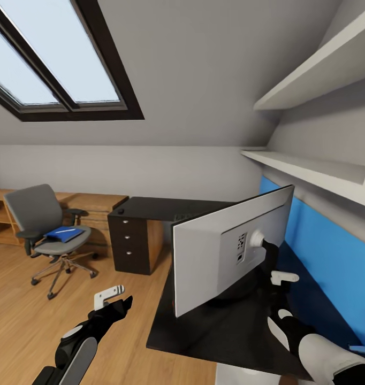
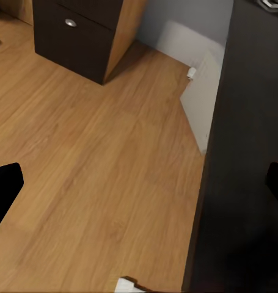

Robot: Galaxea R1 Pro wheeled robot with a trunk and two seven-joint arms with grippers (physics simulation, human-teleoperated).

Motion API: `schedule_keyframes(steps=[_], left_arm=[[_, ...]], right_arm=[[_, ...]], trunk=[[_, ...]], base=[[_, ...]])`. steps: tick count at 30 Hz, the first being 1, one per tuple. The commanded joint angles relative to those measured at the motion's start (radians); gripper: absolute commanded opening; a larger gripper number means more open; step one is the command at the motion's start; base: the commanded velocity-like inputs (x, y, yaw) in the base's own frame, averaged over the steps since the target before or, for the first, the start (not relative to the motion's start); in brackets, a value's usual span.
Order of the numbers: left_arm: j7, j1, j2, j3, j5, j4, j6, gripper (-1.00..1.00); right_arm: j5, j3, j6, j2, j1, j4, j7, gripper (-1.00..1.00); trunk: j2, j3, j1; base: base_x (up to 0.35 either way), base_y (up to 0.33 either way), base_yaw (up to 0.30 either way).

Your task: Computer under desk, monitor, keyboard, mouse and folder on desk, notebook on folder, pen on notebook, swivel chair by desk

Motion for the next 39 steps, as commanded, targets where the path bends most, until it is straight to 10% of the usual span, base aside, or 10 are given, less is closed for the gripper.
schedule_keyframes(steps=[1,39], left_arm=[[0.01,-0.001,0.001,-0.002,0.01,-0.002,0.001,1.0],[0.01,-0.001,0.001,-0.003,0.009,-0.002,0.002,1.0]], right_arm=[[-0.038,0.035,-0.011,-0.002,0.0,0.006,-0.008,-1.0],[-0.039,0.034,-0.013,0.0,0.0,0.006,-0.008,-1.0]], trunk=[[0.0,-0.001,0.0],[0.0,0.0,0.0]], base=[[0.222,-0.166,0.0],[0.014,-0.011,-0.019]])
